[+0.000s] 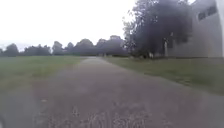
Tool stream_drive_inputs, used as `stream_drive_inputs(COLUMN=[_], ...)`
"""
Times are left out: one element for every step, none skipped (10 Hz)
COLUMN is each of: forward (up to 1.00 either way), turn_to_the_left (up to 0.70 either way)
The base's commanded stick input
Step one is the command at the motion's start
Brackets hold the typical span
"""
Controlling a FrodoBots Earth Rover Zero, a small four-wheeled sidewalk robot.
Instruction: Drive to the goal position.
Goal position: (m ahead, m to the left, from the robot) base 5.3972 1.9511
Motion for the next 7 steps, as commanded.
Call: stream_drive_inputs(forward=[1.00,1.00,1.00,1.00,1.00,1.00,1.00], turn_to_the_left=[0.00,0.00,0.00,0.00,0.00,0.00,0.00])
